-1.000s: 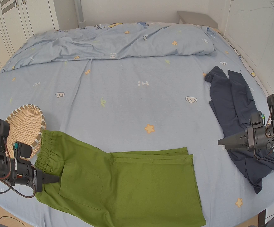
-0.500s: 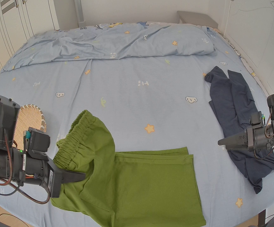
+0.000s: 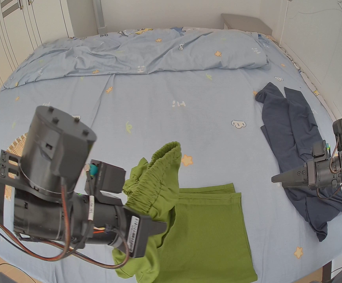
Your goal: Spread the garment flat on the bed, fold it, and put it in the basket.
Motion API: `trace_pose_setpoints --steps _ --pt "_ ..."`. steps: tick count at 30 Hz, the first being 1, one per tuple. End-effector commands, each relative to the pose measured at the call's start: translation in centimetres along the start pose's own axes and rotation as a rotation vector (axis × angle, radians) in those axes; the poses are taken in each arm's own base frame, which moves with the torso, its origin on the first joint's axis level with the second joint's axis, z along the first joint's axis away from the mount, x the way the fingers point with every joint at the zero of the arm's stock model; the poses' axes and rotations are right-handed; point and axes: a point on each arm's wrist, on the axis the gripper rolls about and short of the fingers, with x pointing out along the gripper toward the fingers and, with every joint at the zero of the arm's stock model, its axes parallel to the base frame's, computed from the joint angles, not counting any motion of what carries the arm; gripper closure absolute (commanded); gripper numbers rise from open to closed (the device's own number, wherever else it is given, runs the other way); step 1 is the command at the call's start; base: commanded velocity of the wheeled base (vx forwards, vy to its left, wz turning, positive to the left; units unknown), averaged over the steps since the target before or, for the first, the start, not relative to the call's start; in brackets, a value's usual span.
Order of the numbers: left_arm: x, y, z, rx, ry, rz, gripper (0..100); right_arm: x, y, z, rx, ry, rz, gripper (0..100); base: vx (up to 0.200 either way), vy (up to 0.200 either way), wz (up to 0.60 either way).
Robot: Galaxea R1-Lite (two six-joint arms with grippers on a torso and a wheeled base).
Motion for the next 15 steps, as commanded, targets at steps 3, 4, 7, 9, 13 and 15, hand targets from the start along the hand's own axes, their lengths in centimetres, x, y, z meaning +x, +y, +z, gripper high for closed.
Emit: trace_pose_setpoints --steps 3,4,7,9,13,15 --pt "4.2 -1.9 -0.1 -0.023 0.052 0.004 100 0.1 -0.1 0.0 0.002 0.004 0.000 0 0.000 0.000 0.00" --pt "4.9 -2.2 -0.2 -0.029 0.052 0.000 100 0.2 -0.2 0.0 0.003 0.005 -0.001 0 0.000 0.000 0.00" --pt "6.0 -2.8 -0.1 -0.047 0.045 -0.012 100 0.2 -0.2 -0.1 0.004 0.006 -0.001 0 0.000 0.000 0.00" --pt "6.6 -3.5 -0.3 -0.051 0.048 -0.029 100 0.2 -0.2 -0.1 0.004 0.006 -0.001 0 0.000 0.000 0.00" --pt "7.7 -4.3 -0.4 -0.047 0.052 -0.045 100 0.2 -0.3 -0.1 0.007 0.007 -0.002 0 0.000 0.000 0.00" --pt "8.3 -4.8 -0.7 -0.048 0.061 -0.053 100 0.3 -0.4 -0.1 0.009 0.011 -0.003 0 0.000 0.000 0.00"
